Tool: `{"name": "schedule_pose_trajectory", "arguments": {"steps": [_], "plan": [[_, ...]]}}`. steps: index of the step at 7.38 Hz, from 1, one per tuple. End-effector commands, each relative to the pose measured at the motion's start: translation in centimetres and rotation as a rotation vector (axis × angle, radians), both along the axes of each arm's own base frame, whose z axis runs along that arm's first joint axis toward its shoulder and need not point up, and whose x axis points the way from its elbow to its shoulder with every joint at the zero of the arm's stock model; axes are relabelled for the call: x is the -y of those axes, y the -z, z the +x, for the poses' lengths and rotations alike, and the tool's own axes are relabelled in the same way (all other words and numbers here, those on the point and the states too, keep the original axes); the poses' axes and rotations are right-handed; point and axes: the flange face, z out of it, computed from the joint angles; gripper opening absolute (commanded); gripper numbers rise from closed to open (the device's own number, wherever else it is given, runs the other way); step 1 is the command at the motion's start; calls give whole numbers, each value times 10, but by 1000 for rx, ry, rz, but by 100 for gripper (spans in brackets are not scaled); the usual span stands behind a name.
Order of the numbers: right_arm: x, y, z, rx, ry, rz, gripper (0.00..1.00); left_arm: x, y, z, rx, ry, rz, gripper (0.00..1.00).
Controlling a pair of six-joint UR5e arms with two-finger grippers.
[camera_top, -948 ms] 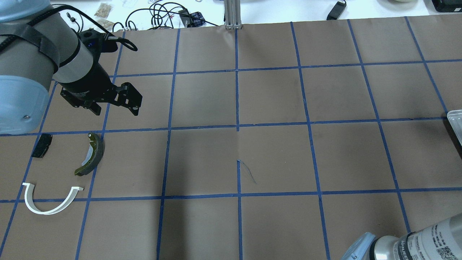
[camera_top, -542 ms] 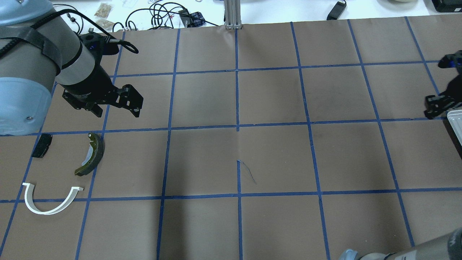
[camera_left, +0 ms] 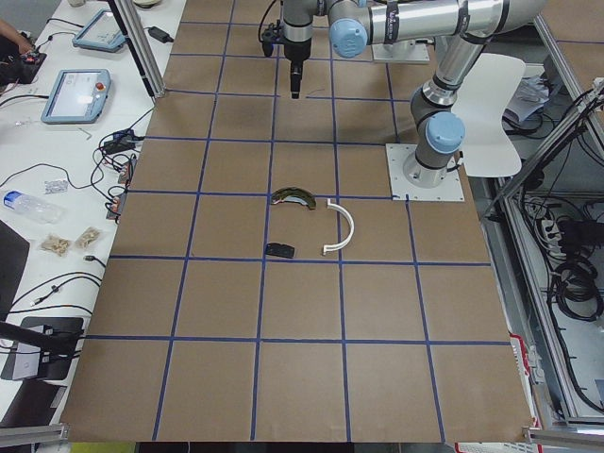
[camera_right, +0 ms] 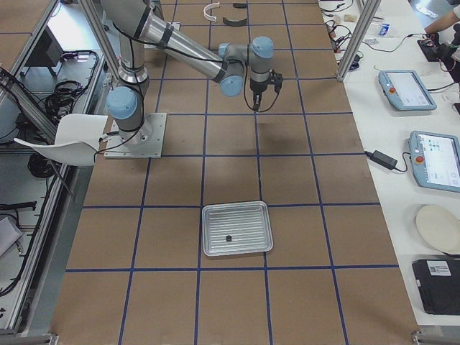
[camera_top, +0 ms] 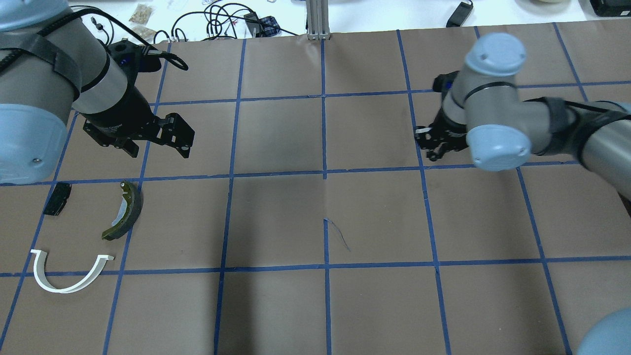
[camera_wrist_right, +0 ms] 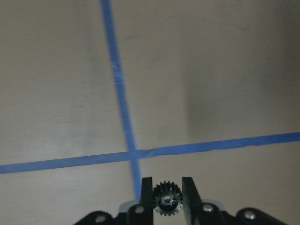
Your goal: Place bearing gear from tray to pile
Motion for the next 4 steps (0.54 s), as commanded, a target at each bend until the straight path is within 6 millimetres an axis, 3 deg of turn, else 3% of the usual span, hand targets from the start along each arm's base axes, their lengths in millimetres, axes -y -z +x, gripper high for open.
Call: {"name": "schedule_pose_trajectory", "arguments": {"steps": [1,3,4], "plan": [[-49,24,141,18,-36,-31,14,0,1,1,-1,-2,0,100],[-84,40,208,70,-92,-16,14,-1,2,1,-1,0,2,100],[-93,34,226,96,-88,-18,15,0,2,1,-1,0,0,100]]}}
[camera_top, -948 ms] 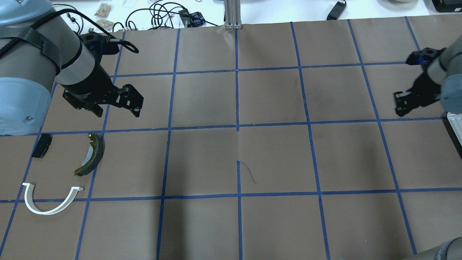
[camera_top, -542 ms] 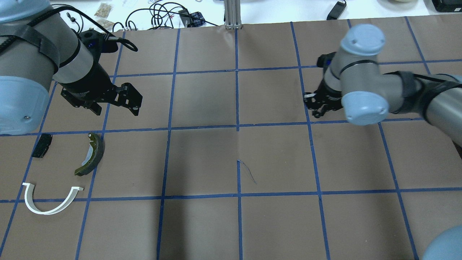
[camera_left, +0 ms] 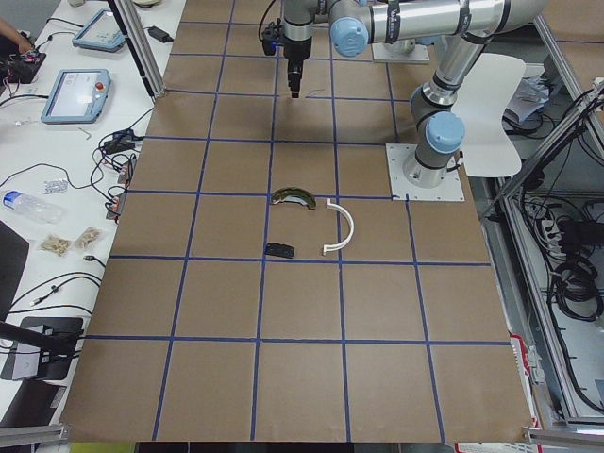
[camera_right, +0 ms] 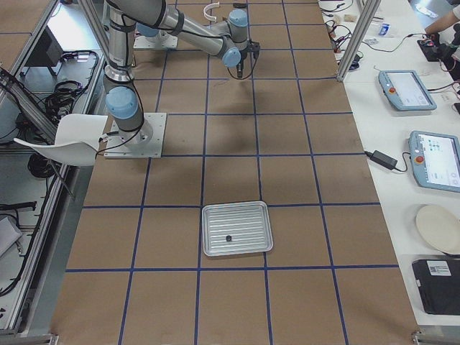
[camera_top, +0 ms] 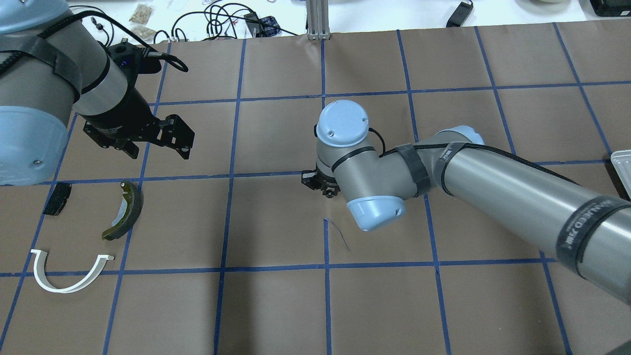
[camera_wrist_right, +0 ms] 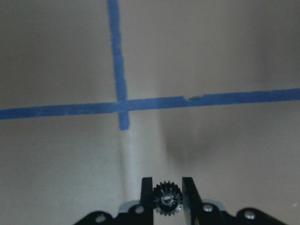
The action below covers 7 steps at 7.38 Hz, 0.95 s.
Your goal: Place bearing gear from tray to pile
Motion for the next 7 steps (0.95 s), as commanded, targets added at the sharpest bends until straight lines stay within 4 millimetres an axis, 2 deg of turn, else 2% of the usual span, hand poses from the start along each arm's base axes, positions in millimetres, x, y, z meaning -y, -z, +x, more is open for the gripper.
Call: {"name": "schedule_pose_trajectory", "arguments": {"steps": [1,2,3,4,5,6,7], "plan": [[-21,5,36,32,5,15,46,3,0,0,1,0,-13,100],[-16,17,29,22,6,31,99,6,2,0,1,0,-19,100],[3,12,11,13,22,17,100,5,0,0,2,0,-24,100],[40,-5,-30,10,46,-10,100,7,-3,1,3,-2,-29,100],[75,-26,-89,-3,37,-18,100,8,10,11,1,-24,-7,100],[105,-29,-169,-26,20,5,100,21,17,13,-7,-45,-79,100],[119,-41,-242,-80,-4,-7,100,19,34,8,-9,-35,-71,100]]}}
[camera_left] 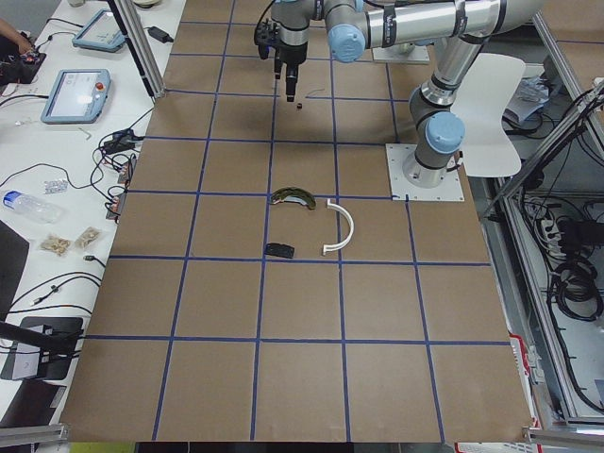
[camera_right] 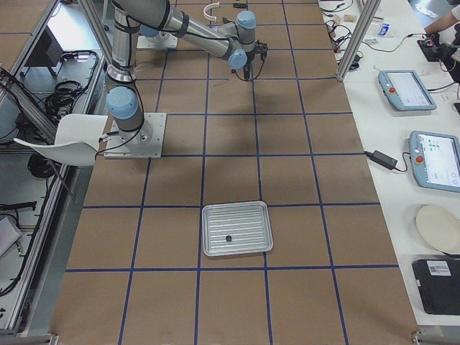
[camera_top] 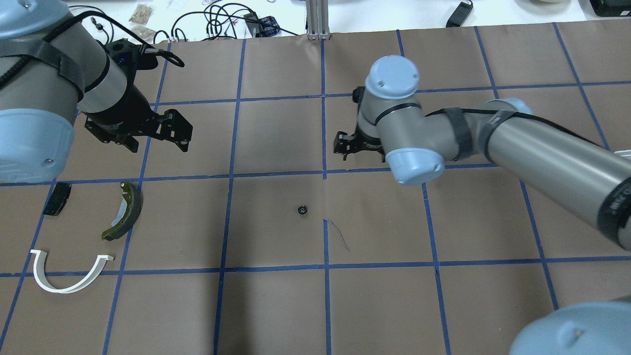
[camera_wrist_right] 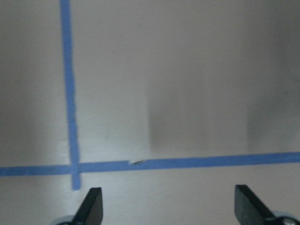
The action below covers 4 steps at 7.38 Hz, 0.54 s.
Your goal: Place bearing gear from tray to pile
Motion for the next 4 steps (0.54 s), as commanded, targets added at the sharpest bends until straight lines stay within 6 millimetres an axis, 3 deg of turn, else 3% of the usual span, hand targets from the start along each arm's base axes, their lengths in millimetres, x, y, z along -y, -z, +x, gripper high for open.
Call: {"name": "schedule_pose_trajectory", "arguments": {"steps": [1,3,4], "plan": [[26,-26,-152,-120,-66,-13,100,-6,45,-16,-18,-7,32,100],[19,-32,-288,-141,-3,14,100,-23,77,-79,-44,49,49,100],[9,-36,-341,-160,-78,16,100,-30,104,-105,-51,21,47,100]]}}
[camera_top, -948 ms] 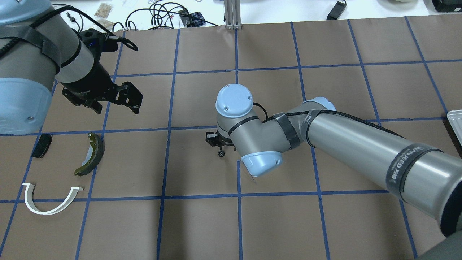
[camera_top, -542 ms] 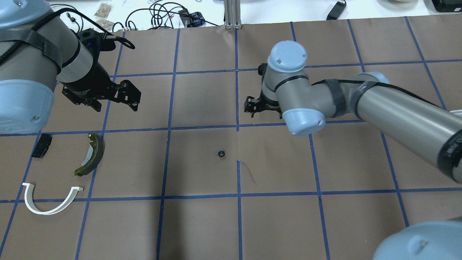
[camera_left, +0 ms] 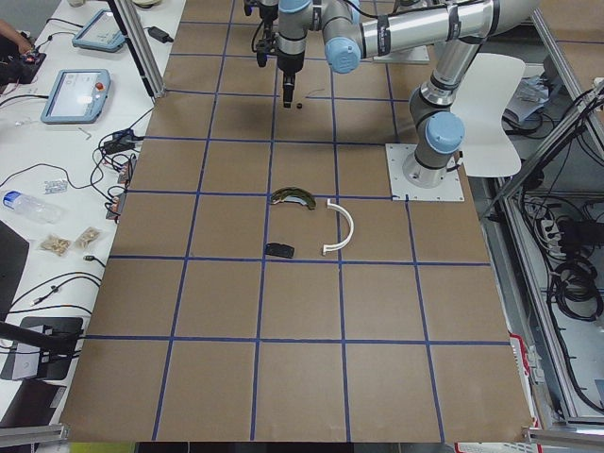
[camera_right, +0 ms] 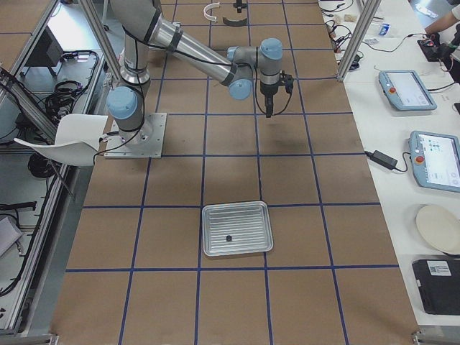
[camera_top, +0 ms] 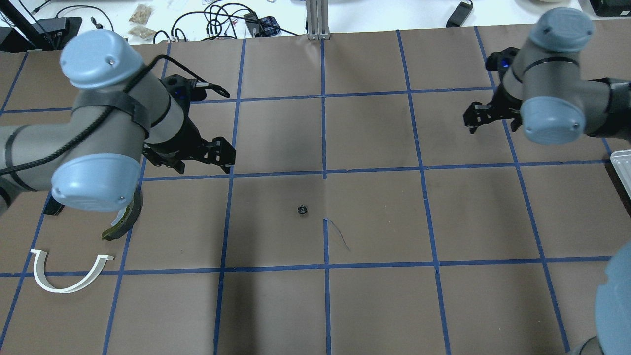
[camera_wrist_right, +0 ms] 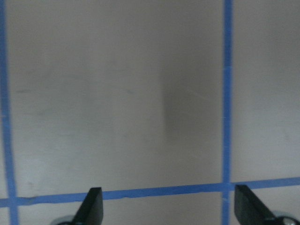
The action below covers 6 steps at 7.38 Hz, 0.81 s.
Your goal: Place bearing gear from tray to pile
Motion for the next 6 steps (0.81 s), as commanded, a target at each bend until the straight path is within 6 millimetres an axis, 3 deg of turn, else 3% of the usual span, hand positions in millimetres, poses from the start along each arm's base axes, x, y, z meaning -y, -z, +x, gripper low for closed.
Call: {"name": "schedule_pose_trajectory", "arguments": {"steps": [1,4,5,6], "plan": [[-27,-10,-129,-30,-67,15,100,-21,57,-53,-12,-22,0,100],[-111,-6,-300,-48,-96,39,100,-28,107,-97,-33,46,-6,100],[-132,7,-336,-29,-120,39,100,-26,121,-106,-66,29,4,100],[-154,36,-369,-18,-147,43,100,-21,135,-110,-67,30,5,100]]}}
